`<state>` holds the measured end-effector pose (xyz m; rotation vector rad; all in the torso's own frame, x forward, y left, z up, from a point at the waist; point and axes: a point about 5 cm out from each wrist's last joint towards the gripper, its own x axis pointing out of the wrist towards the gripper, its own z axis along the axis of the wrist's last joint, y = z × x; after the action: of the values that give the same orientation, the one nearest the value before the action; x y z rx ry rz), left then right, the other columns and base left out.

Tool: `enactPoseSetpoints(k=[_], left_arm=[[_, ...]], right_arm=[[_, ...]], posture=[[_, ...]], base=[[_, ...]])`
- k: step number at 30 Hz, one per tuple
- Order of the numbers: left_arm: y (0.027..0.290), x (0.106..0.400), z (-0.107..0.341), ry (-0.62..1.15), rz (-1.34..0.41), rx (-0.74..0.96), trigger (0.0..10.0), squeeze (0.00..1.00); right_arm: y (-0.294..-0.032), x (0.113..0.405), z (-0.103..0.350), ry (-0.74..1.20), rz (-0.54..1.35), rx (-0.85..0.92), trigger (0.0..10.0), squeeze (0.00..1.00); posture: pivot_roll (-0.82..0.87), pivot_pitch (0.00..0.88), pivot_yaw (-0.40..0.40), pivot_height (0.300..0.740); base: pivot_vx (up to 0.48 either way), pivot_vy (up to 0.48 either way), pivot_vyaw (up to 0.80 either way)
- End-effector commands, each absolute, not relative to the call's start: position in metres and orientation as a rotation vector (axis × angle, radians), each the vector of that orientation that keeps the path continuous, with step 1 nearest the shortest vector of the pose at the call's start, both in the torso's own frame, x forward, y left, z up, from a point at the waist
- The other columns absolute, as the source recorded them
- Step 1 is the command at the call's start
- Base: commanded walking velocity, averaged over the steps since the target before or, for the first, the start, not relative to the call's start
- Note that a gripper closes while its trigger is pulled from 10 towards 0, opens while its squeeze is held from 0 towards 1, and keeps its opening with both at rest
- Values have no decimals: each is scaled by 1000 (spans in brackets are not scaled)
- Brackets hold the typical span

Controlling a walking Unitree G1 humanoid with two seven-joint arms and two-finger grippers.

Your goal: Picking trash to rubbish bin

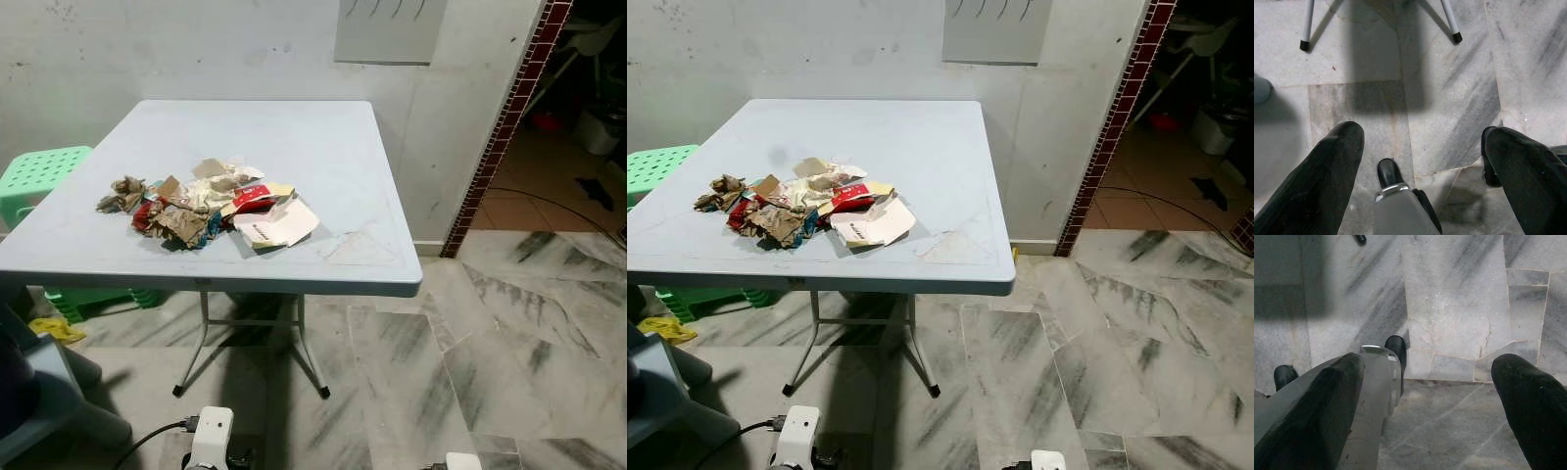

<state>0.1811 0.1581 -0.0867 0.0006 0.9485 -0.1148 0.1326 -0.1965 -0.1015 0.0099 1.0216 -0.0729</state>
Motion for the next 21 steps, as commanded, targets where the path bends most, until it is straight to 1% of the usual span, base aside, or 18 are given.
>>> enactPoseSetpoints(k=[1, 8, 9, 11, 21], left_arm=[[196, 159, -91, 972, -82, 27, 10000, 0], [195, 159, -92, 973, -83, 22, 10000, 0], [194, 156, -92, 969, -85, 42, 10000, 0], [195, 155, -93, 966, -86, 65, 10000, 0], [198, 154, -92, 954, -89, 95, 10000, 0]], right_arm=[[-207, 125, -103, 1057, -71, -95, 10000, 0], [-205, 123, -104, 1071, -61, -98, 10000, 0], [-204, 120, -105, 1073, -32, -61, 10000, 0], [-204, 118, -105, 1070, -22, -46, 10000, 0], [-205, 116, -105, 1057, -26, -40, 10000, 0]], posture=[[-40, 0, -28, 740], [-40, 0, -29, 740], [-42, 0, -33, 740], [-42, 0, -32, 740], [-42, 0, -30, 740]], base=[[0, 0, 0], [0, 0, 0], [0, 0, 0], [0, 0, 0], [0, 0, 0]])
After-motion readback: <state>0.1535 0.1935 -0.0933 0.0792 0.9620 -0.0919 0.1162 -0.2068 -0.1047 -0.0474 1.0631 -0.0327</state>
